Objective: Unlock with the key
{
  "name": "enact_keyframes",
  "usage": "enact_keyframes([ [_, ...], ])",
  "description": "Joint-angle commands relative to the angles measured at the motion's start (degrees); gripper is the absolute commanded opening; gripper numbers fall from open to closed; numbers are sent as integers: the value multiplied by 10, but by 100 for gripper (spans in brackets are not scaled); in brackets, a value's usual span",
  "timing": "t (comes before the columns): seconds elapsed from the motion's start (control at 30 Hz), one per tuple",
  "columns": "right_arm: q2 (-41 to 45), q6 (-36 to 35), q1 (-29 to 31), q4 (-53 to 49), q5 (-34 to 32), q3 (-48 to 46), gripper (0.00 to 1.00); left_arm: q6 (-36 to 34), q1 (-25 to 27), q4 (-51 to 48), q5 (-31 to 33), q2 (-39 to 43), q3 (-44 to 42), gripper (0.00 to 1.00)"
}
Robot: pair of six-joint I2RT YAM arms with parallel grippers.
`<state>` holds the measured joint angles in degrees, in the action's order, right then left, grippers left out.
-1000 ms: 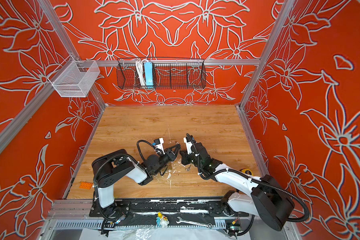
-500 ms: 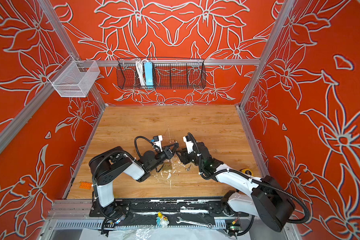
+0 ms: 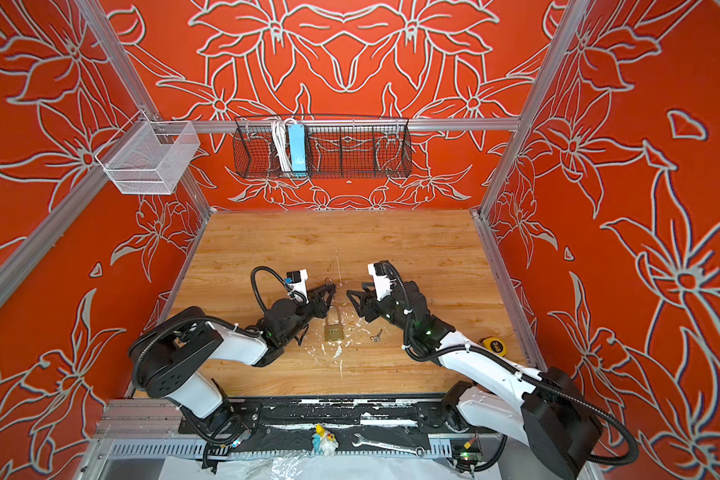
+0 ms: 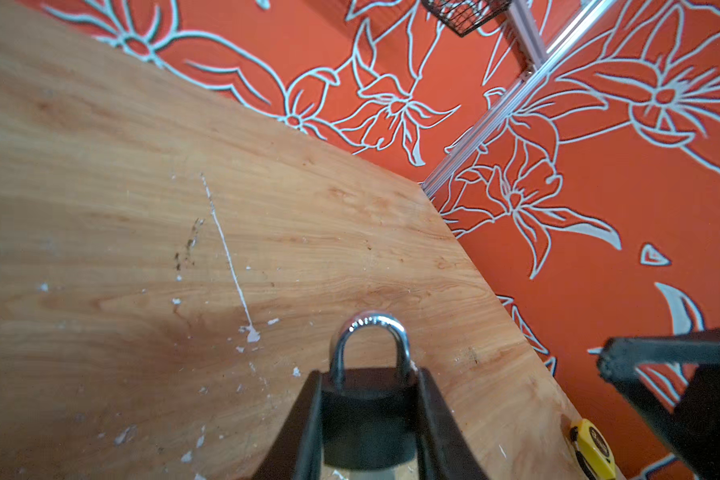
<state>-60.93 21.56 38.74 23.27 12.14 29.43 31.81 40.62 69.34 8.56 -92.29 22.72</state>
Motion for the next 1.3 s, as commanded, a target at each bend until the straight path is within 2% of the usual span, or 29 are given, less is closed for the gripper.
enact_keyframes([
  [0.0, 33, -11, -5, 46, 41, -11, 60, -88, 5, 53, -26, -7, -19, 0],
  [0.1, 66, -20, -5, 43, 38, -19, 60, -156, 22, 120, -55, -28, -31, 0],
  [0.13, 73, -22, -6, 34, 32, -19, 61, -182, 32, 114, -61, -26, -28, 0],
  [0.3, 38, -18, -7, 7, 54, 5, 56, -256, 84, 120, -26, -36, -20, 0],
  [0.4, 1, -10, -7, -9, 48, 20, 51, -258, 93, 120, -4, -36, -17, 0],
  [0.63, -43, -7, -7, -20, 75, 42, 47, -253, 96, 120, 14, -28, -19, 0],
  [0.8, -74, 4, -7, -14, 90, 51, 44, -246, 96, 120, 5, -23, -19, 0],
  [0.93, -102, 12, -7, -10, 96, 57, 35, -240, 97, 119, 4, -17, -22, 0],
  [1.17, -126, 13, -6, -11, 117, 68, 33, -237, 96, 120, 3, -17, -20, 0],
  [1.2, -127, 13, -6, -10, 116, 68, 32, -238, 97, 119, 5, -14, -21, 0],
  [1.27, -130, 13, -5, -14, 116, 71, 21, -238, 96, 120, 10, -12, -23, 0],
])
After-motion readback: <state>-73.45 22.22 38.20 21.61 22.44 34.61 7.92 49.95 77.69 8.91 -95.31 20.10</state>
